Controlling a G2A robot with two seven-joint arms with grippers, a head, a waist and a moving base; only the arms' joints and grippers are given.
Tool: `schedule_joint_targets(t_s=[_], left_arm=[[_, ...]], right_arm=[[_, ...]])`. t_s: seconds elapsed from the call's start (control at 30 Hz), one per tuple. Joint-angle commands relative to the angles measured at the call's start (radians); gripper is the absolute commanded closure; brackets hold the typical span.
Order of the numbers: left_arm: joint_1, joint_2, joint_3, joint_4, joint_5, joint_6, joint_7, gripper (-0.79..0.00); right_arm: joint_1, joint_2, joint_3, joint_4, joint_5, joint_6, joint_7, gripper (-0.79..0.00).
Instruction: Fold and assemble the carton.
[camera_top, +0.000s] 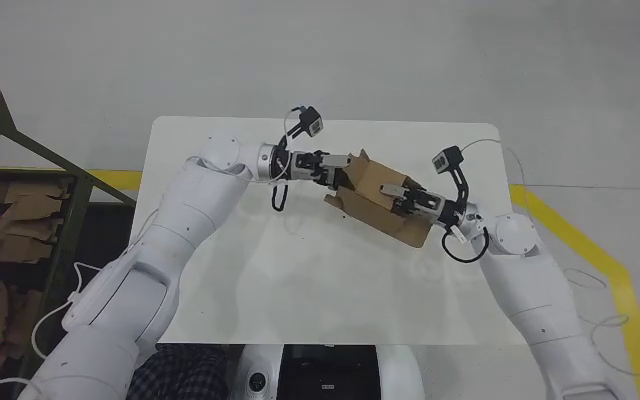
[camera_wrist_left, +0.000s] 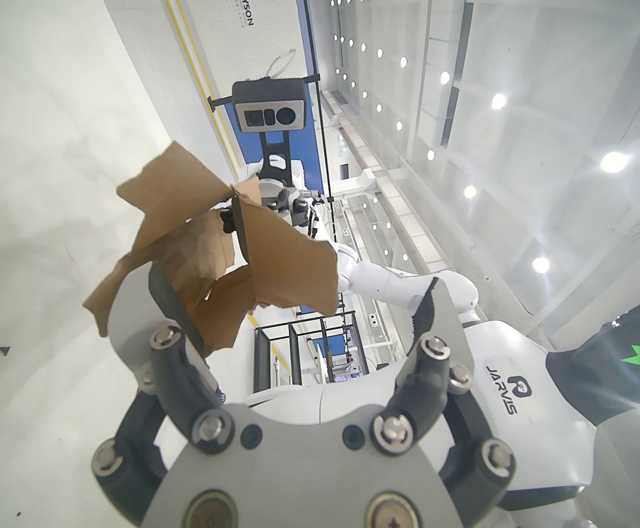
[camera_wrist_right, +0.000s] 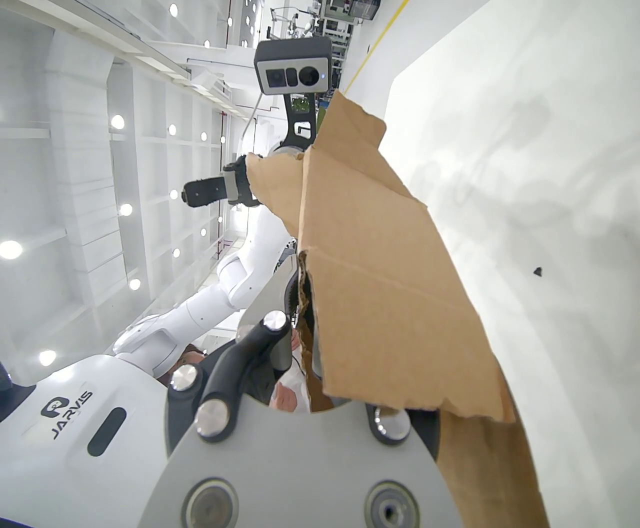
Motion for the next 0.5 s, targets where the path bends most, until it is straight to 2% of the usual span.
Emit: schedule_joint_targets(t_s=[0.0,0.47], left_arm=[[0.002,0.0,-0.001,-0.005,0.001,0.003,-0.003,-0.785],[0.022,-0.007,0.01,-0.047,0.005,0.018,-0.018,-0.785]], right_arm=[[0.001,0.0,0.001,0.004,-0.007,0.0,-0.018,0.0],[0.004,-0.008,-0.004,0.018,-0.047,-0.013,-0.115,0.0]])
